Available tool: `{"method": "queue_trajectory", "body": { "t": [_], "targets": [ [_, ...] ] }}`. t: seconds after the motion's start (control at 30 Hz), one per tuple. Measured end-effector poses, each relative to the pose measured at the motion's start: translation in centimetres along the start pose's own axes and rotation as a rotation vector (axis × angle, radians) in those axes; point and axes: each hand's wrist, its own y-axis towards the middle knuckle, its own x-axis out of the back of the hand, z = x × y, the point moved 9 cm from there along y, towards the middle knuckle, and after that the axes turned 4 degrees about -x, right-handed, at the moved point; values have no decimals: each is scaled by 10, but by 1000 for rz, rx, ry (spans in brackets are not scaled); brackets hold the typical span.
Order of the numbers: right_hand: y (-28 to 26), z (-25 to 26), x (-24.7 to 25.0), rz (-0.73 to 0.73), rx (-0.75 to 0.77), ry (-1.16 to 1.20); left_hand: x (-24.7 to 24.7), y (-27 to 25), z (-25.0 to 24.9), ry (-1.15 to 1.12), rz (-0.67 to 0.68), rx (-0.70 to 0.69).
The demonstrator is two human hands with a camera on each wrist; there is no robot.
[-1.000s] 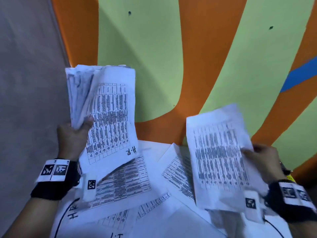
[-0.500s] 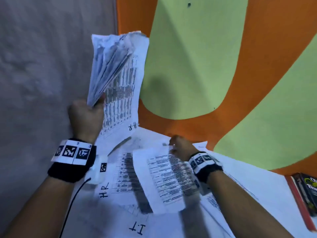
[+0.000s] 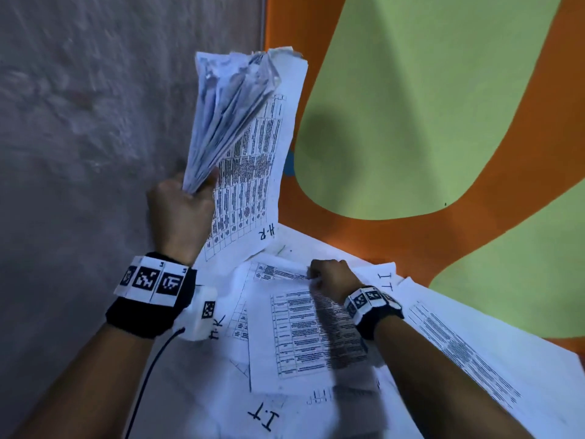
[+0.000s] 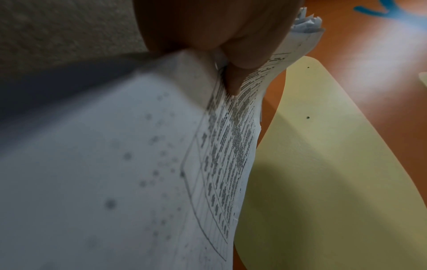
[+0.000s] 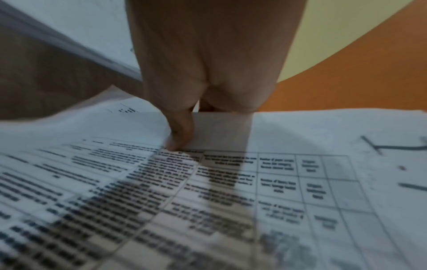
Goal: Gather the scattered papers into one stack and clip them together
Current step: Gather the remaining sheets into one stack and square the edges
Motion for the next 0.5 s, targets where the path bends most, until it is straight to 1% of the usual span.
{"method": "queue_trajectory", "body": {
  "t": [0.1, 0.23, 0.3, 0.33, 0.4, 0.5],
  "targets": [
    [-20, -25, 30, -63, 4, 66, 1, 4, 3, -6, -8, 11],
    [-57, -52, 92, -161, 10, 96, 1, 5, 5, -35, -28, 57],
    [-74, -58, 118, -133, -4, 97, -1, 7, 3, -48, -23, 75],
    [-81, -58, 129, -98, -25, 87, -2, 9, 1, -50, -23, 69],
    [-89, -48, 147, -23, -18, 53, -3, 12, -3, -57, -28, 44],
    [-85, -1, 163, 30, 115, -113, -3, 16, -6, -47, -37, 15]
  ]
}}
